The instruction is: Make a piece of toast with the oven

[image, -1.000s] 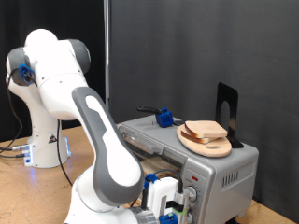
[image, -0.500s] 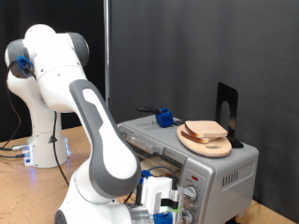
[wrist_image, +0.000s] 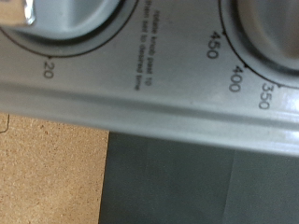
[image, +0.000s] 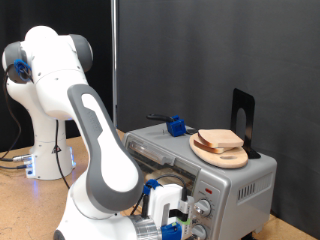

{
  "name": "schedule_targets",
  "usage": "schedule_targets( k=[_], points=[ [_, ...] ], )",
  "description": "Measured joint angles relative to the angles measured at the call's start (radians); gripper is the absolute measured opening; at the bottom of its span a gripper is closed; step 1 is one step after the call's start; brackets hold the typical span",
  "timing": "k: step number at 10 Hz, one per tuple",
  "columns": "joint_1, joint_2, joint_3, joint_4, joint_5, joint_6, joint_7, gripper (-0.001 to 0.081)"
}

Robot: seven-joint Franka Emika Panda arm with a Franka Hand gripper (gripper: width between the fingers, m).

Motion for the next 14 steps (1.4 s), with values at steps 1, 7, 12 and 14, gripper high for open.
schedule_targets(
  k=[1,7,12,14],
  points=[
    [0.000,0.000,-0.001,0.000,-0.001,0.000,0.006,0.0467],
    [0.002,0.011,-0.007,0.014,0.000,0.003,0.032,0.0795],
    [0.011,0.059,-0.005,0.092,0.002,0.010,0.073,0.0808],
    [0.015,0.073,-0.003,0.110,0.001,0.009,0.079,0.0808]
  ],
)
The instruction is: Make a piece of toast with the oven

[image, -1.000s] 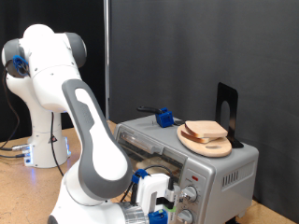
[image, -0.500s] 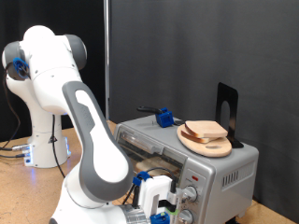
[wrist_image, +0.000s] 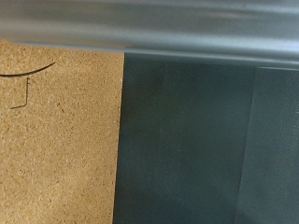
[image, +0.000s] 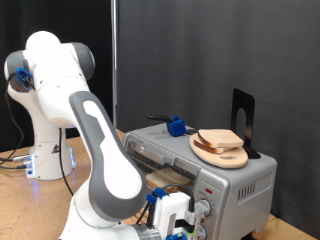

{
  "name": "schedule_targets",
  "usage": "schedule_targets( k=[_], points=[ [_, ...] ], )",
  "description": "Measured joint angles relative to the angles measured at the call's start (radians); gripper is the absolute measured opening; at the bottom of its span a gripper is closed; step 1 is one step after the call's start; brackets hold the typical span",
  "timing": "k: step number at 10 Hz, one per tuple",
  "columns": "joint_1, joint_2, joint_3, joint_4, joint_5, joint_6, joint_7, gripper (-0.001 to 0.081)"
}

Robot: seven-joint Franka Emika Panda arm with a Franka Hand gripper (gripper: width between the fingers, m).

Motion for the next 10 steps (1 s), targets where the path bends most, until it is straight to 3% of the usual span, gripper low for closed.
schedule_targets(
  k=[2,3,4,5,7,10],
  points=[
    [0.009,0.003,0.001,0.001,0.000,0.000,0.002,0.0555],
    [0.012,0.003,0.001,0.001,0.000,0.000,0.003,0.0555],
    [0.015,0.003,0.001,0.000,0.000,-0.001,0.003,0.0371],
    [0.016,0.003,0.001,-0.001,0.000,-0.004,0.003,0.0371],
    [0.015,0.004,-0.001,-0.007,-0.002,-0.005,0.003,0.0096],
    [0.015,0.003,0.000,-0.009,-0.001,-0.001,-0.011,0.0092]
  ],
)
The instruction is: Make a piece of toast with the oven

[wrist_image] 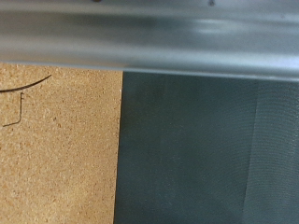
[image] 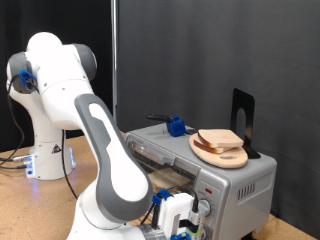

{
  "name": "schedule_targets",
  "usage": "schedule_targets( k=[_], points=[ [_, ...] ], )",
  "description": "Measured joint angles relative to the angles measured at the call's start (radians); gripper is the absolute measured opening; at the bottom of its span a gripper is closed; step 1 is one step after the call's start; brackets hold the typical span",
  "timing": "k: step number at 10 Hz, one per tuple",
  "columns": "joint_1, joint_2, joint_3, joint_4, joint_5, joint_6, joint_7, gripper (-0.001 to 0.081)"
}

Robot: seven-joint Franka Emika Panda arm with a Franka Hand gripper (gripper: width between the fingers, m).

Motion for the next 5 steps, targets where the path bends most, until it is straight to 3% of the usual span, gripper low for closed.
schedule_targets(
  k=[5],
  points=[
    [-0.006,-0.065,0.012,-0.105,0.078,0.085,-0.386,0.0095]
  ],
)
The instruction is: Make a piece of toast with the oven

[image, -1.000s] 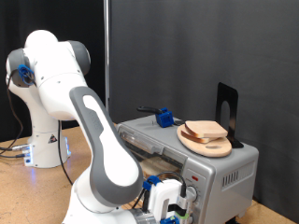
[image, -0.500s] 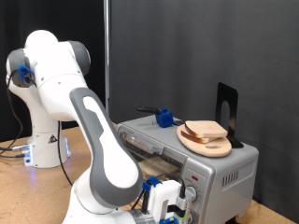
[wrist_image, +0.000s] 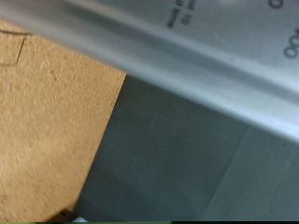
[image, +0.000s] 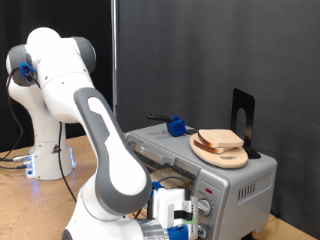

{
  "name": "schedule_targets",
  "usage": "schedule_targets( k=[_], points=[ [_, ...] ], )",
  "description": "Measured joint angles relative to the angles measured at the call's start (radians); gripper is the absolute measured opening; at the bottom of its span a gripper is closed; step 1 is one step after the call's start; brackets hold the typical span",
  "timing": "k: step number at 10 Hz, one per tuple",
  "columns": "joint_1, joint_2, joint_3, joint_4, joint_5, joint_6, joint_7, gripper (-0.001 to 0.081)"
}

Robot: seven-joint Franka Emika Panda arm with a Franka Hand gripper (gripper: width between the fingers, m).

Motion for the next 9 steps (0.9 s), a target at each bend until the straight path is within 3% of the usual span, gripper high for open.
schedule_targets(
  k=[5,9],
  points=[
    [-0.023,-0.015,0.017,-0.061,0.107,0.001,-0.343,0.0101],
    [-0.026,-0.016,0.020,-0.071,0.126,0.000,-0.373,0.0104]
  ],
)
